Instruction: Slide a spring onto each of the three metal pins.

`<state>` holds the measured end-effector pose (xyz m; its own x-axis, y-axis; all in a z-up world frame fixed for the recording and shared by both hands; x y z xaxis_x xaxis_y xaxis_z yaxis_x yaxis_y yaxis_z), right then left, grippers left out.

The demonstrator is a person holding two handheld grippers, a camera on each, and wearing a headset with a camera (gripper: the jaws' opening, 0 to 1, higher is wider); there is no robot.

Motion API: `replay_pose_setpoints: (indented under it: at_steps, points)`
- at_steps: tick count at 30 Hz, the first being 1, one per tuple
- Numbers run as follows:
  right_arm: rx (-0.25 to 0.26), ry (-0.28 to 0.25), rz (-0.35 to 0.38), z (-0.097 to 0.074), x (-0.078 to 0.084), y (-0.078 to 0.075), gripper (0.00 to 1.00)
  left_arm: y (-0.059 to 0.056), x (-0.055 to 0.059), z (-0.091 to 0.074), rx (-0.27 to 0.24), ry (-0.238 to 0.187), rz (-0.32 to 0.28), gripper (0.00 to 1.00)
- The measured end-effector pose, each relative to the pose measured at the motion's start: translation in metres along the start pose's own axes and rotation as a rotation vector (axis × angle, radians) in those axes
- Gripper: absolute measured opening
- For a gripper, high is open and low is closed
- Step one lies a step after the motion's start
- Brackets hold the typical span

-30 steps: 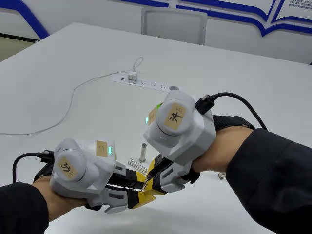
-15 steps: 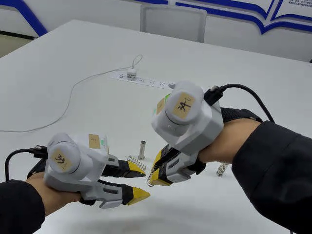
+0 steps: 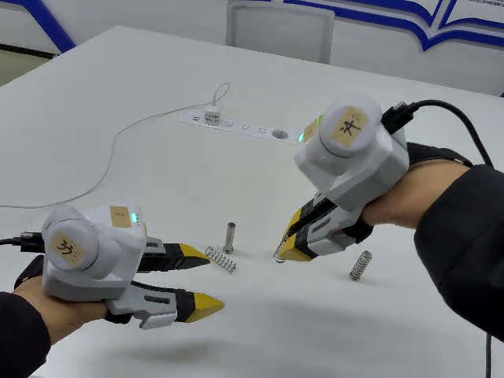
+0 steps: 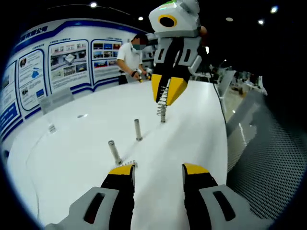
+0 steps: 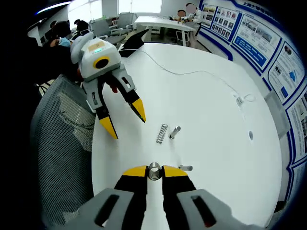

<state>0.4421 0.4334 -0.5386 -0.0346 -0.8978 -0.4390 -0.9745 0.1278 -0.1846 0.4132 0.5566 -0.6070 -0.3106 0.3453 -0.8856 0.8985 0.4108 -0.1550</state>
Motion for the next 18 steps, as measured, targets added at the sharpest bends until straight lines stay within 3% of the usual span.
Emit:
replay_pose_setpoints:
  at_steps: [8,13,18]
  points:
    - [0.067,0.033,0.038,-0.001,0.014,-0.033,0.12,-0.002,-0.002,0.001,-0.014,-0.014,-0.024,0.46]
    - [0.076,0.057,0.057,0.01,0.021,-0.047,0.12,-0.001,-0.001,0.001,-0.021,-0.013,-0.033,0.49]
    - [0.067,0.07,0.061,0.022,0.023,-0.051,0.12,-0.001,0.001,0.002,-0.017,-0.007,-0.038,0.5]
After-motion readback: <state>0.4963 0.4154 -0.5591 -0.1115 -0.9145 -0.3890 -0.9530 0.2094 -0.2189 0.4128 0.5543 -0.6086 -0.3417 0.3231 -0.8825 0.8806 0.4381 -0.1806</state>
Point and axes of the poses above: the centre of the closed fingertips' face, and the gripper's own axes: z roughly forward along the fingers, y roughly to its left, x roughly out of its underside, the point moved 4 cm from there along -z, roughly backward along the fingers, and after that the axes turned 10 degrees about -z, right-handed, at the moved point
